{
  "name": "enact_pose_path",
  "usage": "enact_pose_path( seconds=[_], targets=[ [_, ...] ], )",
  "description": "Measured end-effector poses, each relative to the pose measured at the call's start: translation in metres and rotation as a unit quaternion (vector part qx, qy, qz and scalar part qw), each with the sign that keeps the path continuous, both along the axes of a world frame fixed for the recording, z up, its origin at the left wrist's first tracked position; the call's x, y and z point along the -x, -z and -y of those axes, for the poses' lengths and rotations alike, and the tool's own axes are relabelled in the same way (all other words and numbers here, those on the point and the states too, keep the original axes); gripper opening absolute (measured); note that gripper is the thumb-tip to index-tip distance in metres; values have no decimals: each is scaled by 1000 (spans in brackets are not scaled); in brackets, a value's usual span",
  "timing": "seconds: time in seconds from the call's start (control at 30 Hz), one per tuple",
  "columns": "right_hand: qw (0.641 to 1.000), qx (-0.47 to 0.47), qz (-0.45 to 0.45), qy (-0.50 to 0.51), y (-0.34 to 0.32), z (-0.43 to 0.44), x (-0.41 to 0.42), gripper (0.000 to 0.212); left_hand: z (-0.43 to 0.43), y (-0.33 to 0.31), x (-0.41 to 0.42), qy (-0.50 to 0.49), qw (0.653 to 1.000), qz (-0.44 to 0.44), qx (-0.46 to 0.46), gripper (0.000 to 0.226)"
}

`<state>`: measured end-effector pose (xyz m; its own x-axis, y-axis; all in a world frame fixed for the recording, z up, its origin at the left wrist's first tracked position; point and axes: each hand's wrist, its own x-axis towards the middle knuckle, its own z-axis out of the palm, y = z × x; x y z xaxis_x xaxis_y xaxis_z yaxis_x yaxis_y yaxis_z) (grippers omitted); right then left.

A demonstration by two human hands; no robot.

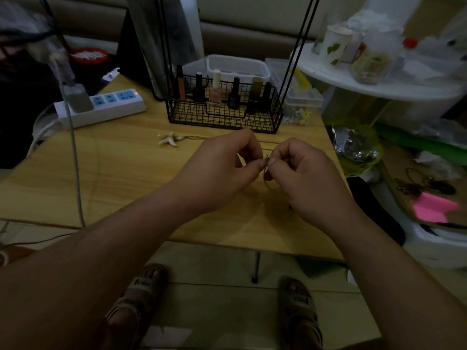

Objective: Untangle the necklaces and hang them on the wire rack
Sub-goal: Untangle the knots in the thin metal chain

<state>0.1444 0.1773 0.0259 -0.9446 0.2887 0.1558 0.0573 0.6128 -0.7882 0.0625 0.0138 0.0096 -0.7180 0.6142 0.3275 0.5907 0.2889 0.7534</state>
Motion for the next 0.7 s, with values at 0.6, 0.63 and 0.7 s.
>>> enact_pose_path(
  seconds=[0.6,0.63,0.7],
  targets=[
    [995,-74,-54,-43,2,-5,-2,4,3,-14,-1,8,990,143,2,18],
    [992,-105,-61,-47,3,-5,-2,3,3,-15,-1,8,989,145,2,18],
    [987,-136,-70,-52,5,-5,-2,2,3,-15,-1,7,989,148,1,17]
  ],
)
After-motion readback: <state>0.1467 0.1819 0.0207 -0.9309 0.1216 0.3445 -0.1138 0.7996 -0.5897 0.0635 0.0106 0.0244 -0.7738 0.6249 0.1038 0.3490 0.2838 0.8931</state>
